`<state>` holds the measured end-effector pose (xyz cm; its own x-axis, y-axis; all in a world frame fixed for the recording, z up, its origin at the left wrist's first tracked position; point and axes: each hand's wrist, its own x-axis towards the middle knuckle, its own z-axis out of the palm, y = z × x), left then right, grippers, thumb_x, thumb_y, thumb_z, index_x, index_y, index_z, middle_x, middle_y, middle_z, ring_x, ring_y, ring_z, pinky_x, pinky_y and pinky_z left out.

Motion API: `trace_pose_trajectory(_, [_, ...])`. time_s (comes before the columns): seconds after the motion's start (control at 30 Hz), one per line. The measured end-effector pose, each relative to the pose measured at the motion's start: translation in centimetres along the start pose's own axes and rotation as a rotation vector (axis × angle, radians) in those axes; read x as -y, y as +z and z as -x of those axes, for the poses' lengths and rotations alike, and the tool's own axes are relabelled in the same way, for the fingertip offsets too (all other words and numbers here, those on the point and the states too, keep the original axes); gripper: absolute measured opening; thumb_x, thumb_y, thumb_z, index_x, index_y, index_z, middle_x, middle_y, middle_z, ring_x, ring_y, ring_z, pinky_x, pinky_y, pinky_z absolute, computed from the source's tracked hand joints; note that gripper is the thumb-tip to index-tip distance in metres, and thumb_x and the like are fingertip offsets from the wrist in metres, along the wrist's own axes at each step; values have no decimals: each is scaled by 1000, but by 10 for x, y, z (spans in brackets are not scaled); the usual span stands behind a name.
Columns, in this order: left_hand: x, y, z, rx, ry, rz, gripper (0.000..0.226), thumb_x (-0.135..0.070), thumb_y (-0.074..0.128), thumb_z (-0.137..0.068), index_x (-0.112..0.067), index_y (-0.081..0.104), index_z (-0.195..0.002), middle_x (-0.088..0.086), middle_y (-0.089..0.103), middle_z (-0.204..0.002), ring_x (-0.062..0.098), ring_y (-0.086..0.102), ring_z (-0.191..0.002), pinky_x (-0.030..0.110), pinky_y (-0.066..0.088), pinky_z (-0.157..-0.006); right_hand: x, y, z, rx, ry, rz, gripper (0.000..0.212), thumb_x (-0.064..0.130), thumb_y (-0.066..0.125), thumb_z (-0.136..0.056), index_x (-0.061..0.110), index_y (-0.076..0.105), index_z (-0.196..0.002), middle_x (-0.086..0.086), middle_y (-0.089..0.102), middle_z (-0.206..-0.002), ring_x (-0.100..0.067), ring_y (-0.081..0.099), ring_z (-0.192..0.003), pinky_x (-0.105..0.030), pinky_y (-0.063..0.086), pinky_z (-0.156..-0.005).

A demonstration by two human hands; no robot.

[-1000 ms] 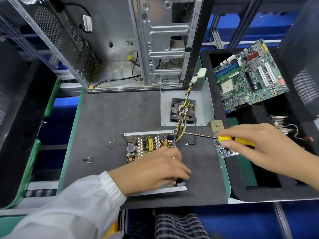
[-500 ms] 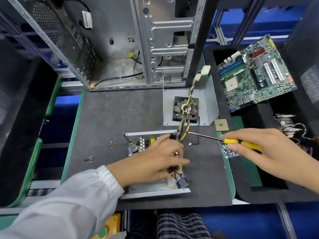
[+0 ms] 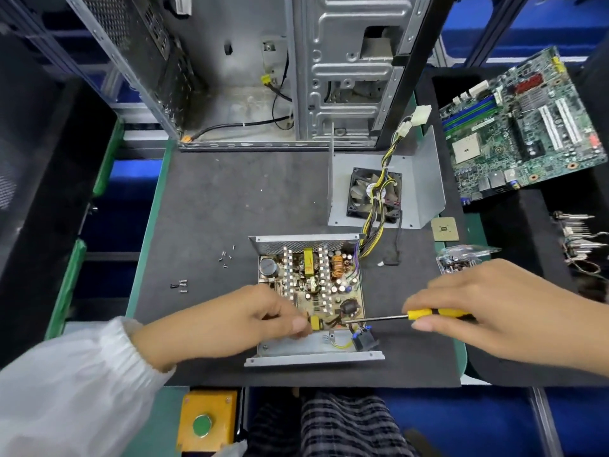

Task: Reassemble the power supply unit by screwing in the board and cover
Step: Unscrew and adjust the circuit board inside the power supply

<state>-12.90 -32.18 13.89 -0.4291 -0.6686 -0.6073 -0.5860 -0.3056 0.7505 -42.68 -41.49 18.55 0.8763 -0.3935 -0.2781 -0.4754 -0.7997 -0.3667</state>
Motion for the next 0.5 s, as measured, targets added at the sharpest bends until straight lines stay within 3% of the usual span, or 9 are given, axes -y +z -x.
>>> trace_pose_trajectory(0.07, [1, 3, 1, 137, -127, 97, 57, -52, 41, -90, -16, 66, -125, -10, 65, -126, 3, 58, -119, 25, 39, -109, 8, 2, -8, 78, -21, 90, 50, 64, 11, -90, 42, 52, -109, 20, 50, -80, 5, 39, -58, -23, 40, -60])
trace_pose_trajectory(0.13, [3, 9, -3, 213, -208, 150, 61, -55, 35, -93, -17, 58, -134, -17, 55, -134, 1, 50, -127, 24, 31, -115, 15, 3, -16, 174, -22, 182, 46, 62, 11, -92, 39, 46, -113, 15, 49, -86, -5, 45, -67, -27, 36, -62])
trace_pose_trajectory(0.23, [11, 17, -8, 250, -227, 434, 51, -42, 35, -101, -13, 48, -141, -9, 53, -142, -2, 51, -127, 19, 32, -114, 23, 4, -26, 257, -27, 279, 39, 58, 14, -96, 36, 42, -112, 12, 47, -89, -13, 54, -83, -31, 31, -61])
trace_pose_trajectory(0.3, [18, 19, -8, 261, -198, 597, 57, -43, 34, -98, -8, 45, -143, -2, 51, -145, 1, 50, -129, 20, 32, -114, 26, 6, -31, 275, -24, 316, 39, 57, 14, -97, 34, 43, -110, 11, 51, -93, -16, 57, -87, -31, 32, -60])
trace_pose_trajectory(0.5, [35, 19, -10, 319, -94, 734, 70, -54, 27, -93, -9, 42, -144, 0, 48, -148, 5, 47, -134, 23, 30, -116, 34, 10, -42, 288, -22, 377, 37, 56, 14, -97, 35, 42, -110, 12, 52, -94, -18, 59, -90, -30, 32, -60])
